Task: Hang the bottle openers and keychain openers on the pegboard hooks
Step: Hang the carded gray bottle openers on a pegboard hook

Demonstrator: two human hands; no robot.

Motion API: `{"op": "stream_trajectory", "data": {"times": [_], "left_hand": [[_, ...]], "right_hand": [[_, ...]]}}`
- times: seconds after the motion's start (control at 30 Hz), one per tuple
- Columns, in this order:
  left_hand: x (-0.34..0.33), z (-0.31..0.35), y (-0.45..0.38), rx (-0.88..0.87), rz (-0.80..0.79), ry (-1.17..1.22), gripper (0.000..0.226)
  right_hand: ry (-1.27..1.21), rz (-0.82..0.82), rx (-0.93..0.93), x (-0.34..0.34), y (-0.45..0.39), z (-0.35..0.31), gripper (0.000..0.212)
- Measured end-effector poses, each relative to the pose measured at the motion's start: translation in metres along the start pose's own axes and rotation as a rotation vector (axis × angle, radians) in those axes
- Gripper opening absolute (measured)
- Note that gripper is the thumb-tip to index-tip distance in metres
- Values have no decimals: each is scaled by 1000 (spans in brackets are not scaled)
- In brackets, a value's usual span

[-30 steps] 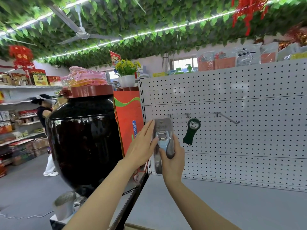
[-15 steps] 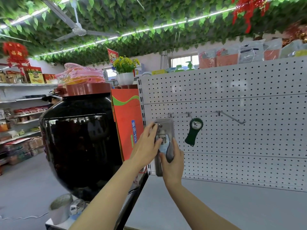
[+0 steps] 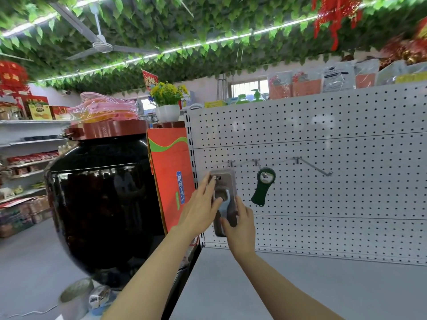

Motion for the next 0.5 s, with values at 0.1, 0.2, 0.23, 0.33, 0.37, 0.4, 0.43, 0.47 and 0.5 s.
{"op": "stream_trajectory", "data": {"times": [0.1,0.2,0.23,0.33,0.37,0.4,0.43,0.47,0.5], "left_hand": [[-2,-3,10,-7,13,3,64],[-5,-6,23,23,44,-24,66],[-6,-4,29,34,57,-51,66],[-8,6,53,50,79,-130,63],[-10,11,62,48,78,-152,62],[-12,18,71,41,76,-171,60],[-15,24,79,29,68,-187,58],[-19,32,88,10,57,-200,57],[-23,41,94,-11,46,-209,57]], "right_hand": [[66,22,30,14,11,0,69],[165,39,97,35,22,4,61],[215,39,115,44,24,6,60],[381,34,178,79,27,14,60],[422,36,196,92,28,16,60],[456,39,211,107,28,18,59],[488,37,218,121,29,19,59],[523,33,227,135,31,22,59],[560,32,238,150,32,24,59]]}}
Point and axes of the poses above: each hand's wrist, its own y-axis away from the middle knuckle, its own x-axis out of the back of the hand, z = x × y, the point moved 1 cm from there along -y, towards the middle knuckle
